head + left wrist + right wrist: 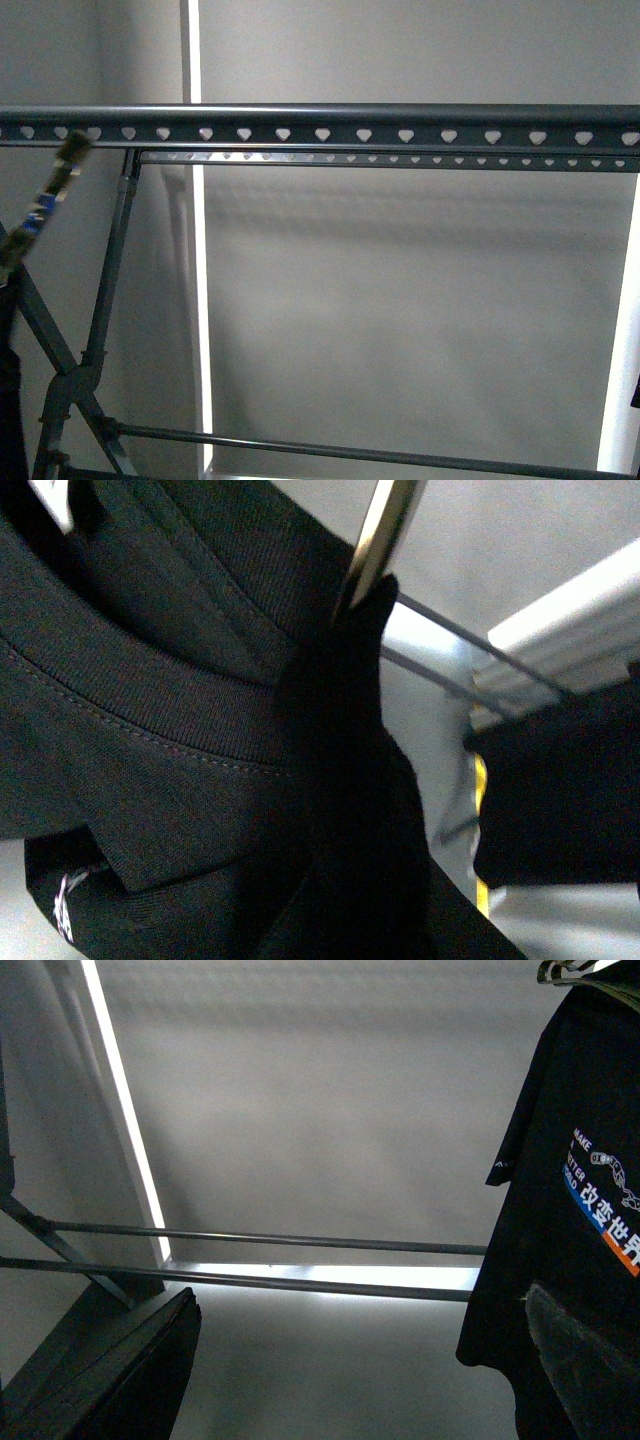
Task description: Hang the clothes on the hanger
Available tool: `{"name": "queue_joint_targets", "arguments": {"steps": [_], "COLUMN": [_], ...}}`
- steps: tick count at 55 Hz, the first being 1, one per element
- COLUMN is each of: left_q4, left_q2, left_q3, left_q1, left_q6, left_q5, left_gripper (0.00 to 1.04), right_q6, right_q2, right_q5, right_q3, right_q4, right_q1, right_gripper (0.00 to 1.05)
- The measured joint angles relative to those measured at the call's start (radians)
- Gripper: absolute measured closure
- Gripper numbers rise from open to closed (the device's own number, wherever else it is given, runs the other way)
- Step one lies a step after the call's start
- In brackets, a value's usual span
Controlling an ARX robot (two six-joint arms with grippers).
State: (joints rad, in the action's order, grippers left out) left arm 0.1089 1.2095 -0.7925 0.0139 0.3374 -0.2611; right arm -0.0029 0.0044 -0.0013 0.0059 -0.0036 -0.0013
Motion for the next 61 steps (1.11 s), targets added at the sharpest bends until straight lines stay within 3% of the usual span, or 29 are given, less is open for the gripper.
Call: {"name": "queue_joint_targets", "arguments": {"steps": [7, 19, 23, 28, 33, 44, 50, 61], "left_q4": [0.123, 0.222, 0.387, 0.521, 0.412, 0.222, 0.177, 0.135], "left_q2": [-0.099, -0.112, -0.066, 0.03, 0.117, 0.222, 0.277, 0.36], "left_q3": [0.001, -0.076, -0.156, -0.281, -0.343, -0.43, -0.488, -0.57], "left_q1": [-0.02, -0.033, -0.006, -0.001, -0.023, -0.106, -0.175, -0.282], "left_q6": [-0.257, -0.767, -1.066, -1.403, -1.624, -1.938, -2.028, -2.039], "left_q5": [-0.243, -0.496, -0.642, -0.595, -0.537, -0.438, -0.395, -0.355], "left_gripper": [1.01, 1.01, 1.01, 1.01, 1.01, 1.01, 1.01, 1.01], "right_q6": [0.0, 0.0, 0.0, 0.0, 0.0, 0.0, 0.0, 0.0], "right_q2": [0.0, 0.0, 0.0, 0.0, 0.0, 0.0, 0.0, 0.0], "right_q5": [0.0, 0.0, 0.0, 0.0, 0.0, 0.0, 0.0, 0.0], "right_q3": [0.0, 0.0, 0.0, 0.0, 0.0, 0.0, 0.0, 0.0], "right_q4": [0.0, 0.0, 0.0, 0.0, 0.0, 0.0, 0.0, 0.0], "right_q1": [0.0, 0.0, 0.0, 0.0, 0.0, 0.0, 0.0, 0.0], "right_gripper": [0.07, 0.07, 0.07, 0.07, 0.07, 0.07, 0.07, 0.07]}}
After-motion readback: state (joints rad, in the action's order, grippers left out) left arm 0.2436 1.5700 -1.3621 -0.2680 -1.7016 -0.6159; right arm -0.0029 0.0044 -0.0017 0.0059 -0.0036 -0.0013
